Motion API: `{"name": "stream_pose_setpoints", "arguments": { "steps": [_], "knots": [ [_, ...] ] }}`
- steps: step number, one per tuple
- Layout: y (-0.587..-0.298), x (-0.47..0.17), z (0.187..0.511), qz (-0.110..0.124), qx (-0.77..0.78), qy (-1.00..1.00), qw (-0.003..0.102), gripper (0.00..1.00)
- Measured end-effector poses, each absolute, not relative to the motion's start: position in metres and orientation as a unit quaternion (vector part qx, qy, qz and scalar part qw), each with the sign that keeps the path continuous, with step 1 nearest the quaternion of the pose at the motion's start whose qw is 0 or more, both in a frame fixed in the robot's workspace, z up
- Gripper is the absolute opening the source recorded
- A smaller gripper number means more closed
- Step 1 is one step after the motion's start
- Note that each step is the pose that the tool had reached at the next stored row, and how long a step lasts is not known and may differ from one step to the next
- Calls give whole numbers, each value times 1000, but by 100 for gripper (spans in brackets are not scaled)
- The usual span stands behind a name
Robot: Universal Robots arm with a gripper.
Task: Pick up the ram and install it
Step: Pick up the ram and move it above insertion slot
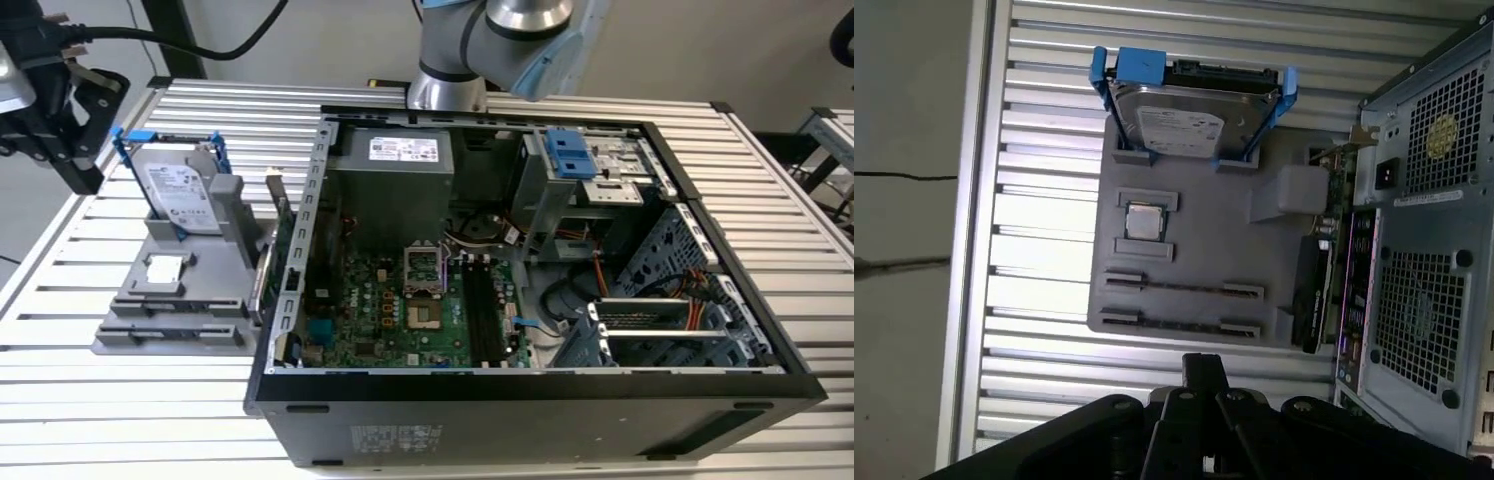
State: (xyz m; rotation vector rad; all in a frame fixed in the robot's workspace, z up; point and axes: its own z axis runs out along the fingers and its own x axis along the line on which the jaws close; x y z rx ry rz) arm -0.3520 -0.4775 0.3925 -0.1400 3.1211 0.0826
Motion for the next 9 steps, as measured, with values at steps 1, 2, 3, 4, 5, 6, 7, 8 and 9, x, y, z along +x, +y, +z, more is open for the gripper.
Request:
{"name": "stream_pose_setpoints", "arguments": {
  "steps": [1,2,3,4,5,6,7,8,9],
  "knots": [
    [-477,-352,393,26,-51,998,8,0],
    [-477,-352,393,27,-58,998,8,0],
    [-477,-352,393,27,-64,998,8,0],
    [-477,-352,393,27,-71,997,7,0],
    [-477,-352,393,27,-77,997,7,0],
    [-477,-352,393,27,-83,996,7,0],
    [-477,-352,393,27,-89,996,7,0],
    [-477,-352,393,27,-94,995,7,0],
    [-477,-352,393,27,-99,995,7,0]
  ]
}}
